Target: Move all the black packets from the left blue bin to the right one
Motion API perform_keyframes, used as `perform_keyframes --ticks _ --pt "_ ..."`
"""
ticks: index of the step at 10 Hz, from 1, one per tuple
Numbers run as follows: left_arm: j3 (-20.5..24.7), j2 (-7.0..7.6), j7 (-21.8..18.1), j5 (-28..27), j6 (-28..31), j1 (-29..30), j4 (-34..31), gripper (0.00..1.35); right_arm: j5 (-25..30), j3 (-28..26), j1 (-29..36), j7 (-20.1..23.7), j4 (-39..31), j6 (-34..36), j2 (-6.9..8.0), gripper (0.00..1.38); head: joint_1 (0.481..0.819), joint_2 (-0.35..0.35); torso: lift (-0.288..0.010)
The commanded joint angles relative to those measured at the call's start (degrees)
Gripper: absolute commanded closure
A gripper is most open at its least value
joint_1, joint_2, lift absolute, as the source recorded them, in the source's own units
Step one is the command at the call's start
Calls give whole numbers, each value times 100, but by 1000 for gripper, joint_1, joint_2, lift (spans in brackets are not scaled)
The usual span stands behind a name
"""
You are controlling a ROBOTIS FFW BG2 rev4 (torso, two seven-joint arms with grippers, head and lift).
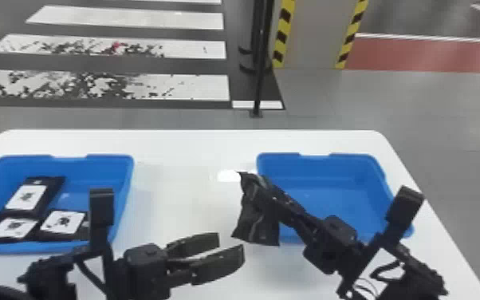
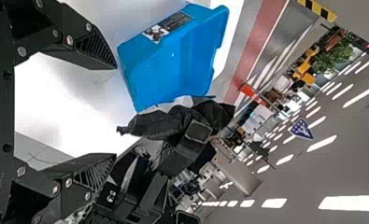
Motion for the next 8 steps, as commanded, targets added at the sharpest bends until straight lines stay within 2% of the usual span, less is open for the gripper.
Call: perform_keyframes --ticks 1,4,6,7,8 --pt "161 -31 -21 10 -311 141 -44 122 -59 -19 -413 -10 512 44 -208 1282 695 -74 -154" --pt "515 -119 -39 33 -564 282 -72 125 56 -156 -1215 -133 1384 44 -472 1282 695 -70 -154" --pt "618 -119 -39 22 -550 338 -72 124 330 -293 -1524 -256 1904 -54 -498 1279 695 -88 -154" --pt "709 -154 -39 -24 -578 366 -72 122 330 -304 -1608 -326 2185 -195 -481 1147 695 -104 -154" --pt "801 -163 -39 -70 -620 380 -72 122 341 -327 -1608 -388 2270 -294 -437 791 695 -114 -154"
